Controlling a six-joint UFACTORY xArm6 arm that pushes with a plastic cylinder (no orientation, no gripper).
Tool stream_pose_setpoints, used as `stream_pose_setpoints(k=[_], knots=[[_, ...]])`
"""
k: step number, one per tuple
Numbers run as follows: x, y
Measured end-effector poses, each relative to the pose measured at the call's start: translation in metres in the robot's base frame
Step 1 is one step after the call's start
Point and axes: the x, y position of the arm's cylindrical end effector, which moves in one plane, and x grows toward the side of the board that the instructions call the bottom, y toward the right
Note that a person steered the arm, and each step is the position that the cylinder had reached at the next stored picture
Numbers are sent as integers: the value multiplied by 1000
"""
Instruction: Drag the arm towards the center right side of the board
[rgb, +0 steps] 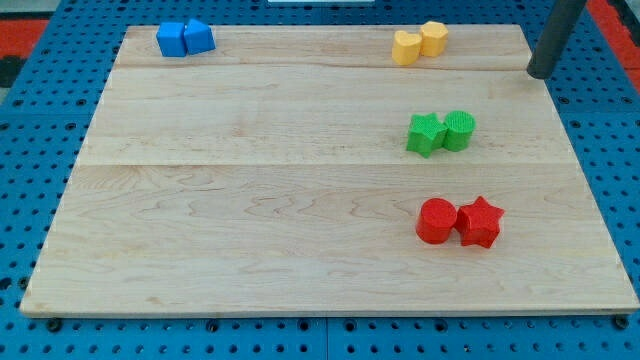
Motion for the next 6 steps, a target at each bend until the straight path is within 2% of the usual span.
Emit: stream_pose_setpoints(k=[1,3,6], knots=[[-5,0],[52,-1],[60,7]])
